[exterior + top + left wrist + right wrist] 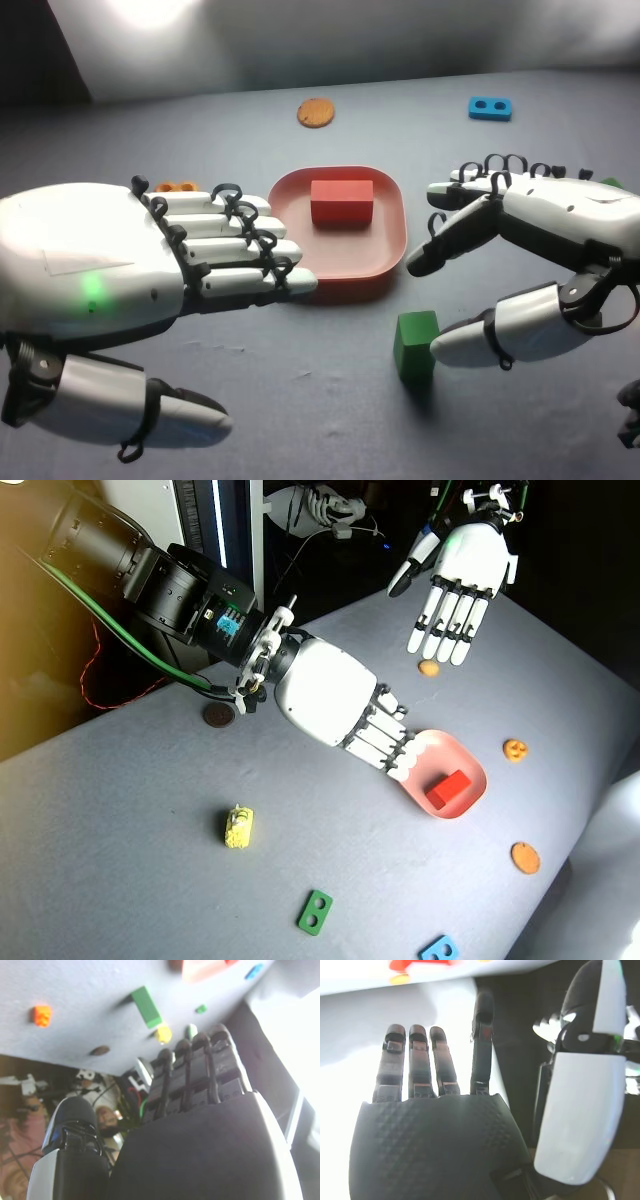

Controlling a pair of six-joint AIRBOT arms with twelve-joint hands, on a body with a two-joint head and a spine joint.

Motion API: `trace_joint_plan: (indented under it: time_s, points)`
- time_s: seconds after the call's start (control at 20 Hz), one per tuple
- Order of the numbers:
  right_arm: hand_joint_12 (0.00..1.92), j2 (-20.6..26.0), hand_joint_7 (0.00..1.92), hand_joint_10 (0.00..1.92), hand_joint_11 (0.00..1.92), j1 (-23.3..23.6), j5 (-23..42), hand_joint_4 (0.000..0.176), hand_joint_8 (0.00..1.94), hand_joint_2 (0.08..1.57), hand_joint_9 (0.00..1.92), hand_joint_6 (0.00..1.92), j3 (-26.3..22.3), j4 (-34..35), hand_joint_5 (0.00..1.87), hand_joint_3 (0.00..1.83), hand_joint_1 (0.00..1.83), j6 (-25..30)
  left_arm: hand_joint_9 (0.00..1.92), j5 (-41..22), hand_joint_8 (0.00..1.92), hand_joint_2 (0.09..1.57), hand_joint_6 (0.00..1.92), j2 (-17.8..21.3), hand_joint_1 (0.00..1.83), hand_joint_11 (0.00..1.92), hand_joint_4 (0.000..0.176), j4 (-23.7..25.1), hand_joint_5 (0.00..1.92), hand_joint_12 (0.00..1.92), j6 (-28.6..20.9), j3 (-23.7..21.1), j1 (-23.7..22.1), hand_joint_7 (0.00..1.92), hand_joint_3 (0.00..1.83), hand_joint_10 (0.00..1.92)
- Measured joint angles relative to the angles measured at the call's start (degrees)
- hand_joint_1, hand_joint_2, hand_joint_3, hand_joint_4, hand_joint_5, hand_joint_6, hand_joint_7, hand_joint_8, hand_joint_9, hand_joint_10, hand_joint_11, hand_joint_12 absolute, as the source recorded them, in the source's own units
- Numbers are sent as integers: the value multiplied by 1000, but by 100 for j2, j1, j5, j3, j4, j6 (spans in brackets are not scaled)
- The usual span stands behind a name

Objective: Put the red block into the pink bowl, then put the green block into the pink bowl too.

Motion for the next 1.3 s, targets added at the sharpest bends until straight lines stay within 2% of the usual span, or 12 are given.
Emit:
trace_joint_plan:
  time_s: [0.05, 0.15, 0.2, 0.25, 0.3, 0.55, 0.65, 0.75, 0.8, 1.05, 1.15, 1.3]
  points:
    - [0, -2, 85, 0, 0, 0, 4, 165, 0, 796, 0, 39, 0, 48, 828, 9, 927, -2, 23, 2, 3, 1277, 1, 0, 24, 6, 0, -2, 86, 3, 2, 0, 2, 59, 6, 4]
    - [0, -2, 12, 0, 0, -11, 68, 142, 0, 833, 0, 29, 0, 28, 812, 24, 978, 0, 25, -83, 2, 1282, 1, 0, 4, 3, 0, 20, 82, 2, 4, 37, 4, 58, 7, 4]
    - [0, -15, 2, 0, 0, -20, 109, 116, 0, 855, 0, 19, 0, 26, 793, 33, 1004, 0, 23, -173, 2, 1280, 1, 0, 21, 0, 0, 13, 84, 0, 9, 66, 22, 58, 4, 3]
    - [0, -44, 19, 0, 0, -22, 153, 117, 7, 857, 0, 25, 2, 28, 810, 31, 1013, 0, 39, -227, 7, 1277, 5, 2, 36, 14, 0, 0, 96, 7, 7, 66, 50, 73, 2, 8]
    - [0, -85, 3, 0, 0, -22, 160, 148, 1, 871, 0, 16, 44, 28, 792, 35, 948, -2, 30, -264, 2, 1281, 2, 2, 36, 2, 0, 31, 91, 1, 7, 76, 68, 65, 3, 3]
    - [0, -332, 49, 0, 0, -105, 278, 116, 17, 855, 0, 31, 210, 33, 841, 16, 961, -63, 44, -354, 6, 1287, 6, 2, 37, 12, 0, 111, 106, 7, -57, 52, 68, 80, 3, 6]
    - [0, -396, 71, 0, 0, -120, 299, 151, 20, 869, 0, 24, 225, 61, 831, 20, 900, -70, 47, -348, 9, 1290, 8, 2, 42, 18, 0, 103, 114, 10, -103, 9, 68, 90, 3, 6]
    - [0, -457, 95, 0, 0, -120, 348, 137, 24, 855, 0, 27, 227, 66, 844, 11, 920, -72, 26, -354, 3, 1293, 2, 2, 21, 5, 0, 105, 108, 2, -111, -20, 68, 81, 4, 2]
    - [0, -492, 108, 0, 0, -122, 363, 145, 25, 857, 0, 27, 227, 66, 848, 11, 903, -76, 24, -352, 2, 1295, 2, 2, 19, 0, 0, 103, 108, 0, -116, -26, 68, 79, 4, 3]
    - [0, -730, 37, 0, 0, -157, 450, 142, 2, 881, 0, 12, 374, 48, 820, 19, 872, -153, 75, -326, 16, 1285, 16, 13, 50, 36, 0, 103, 168, 19, -116, -92, 68, 137, 0, 16]
    - [0, -798, 187, 0, 0, -164, 496, 108, 20, 882, 0, 14, 442, 81, 841, 10, 916, -160, 76, -313, 2, 1303, 1, 13, 20, 6, 0, 103, 171, 14, -116, -90, 68, 143, 4, 2]
    - [0, -905, 199, 0, 0, -164, 540, 107, 7, 889, 0, 19, 463, 74, 865, 11, 928, -162, 77, -299, 5, 1305, 5, 13, 0, 12, 0, 103, 163, 18, -116, -90, 68, 142, 4, 5]
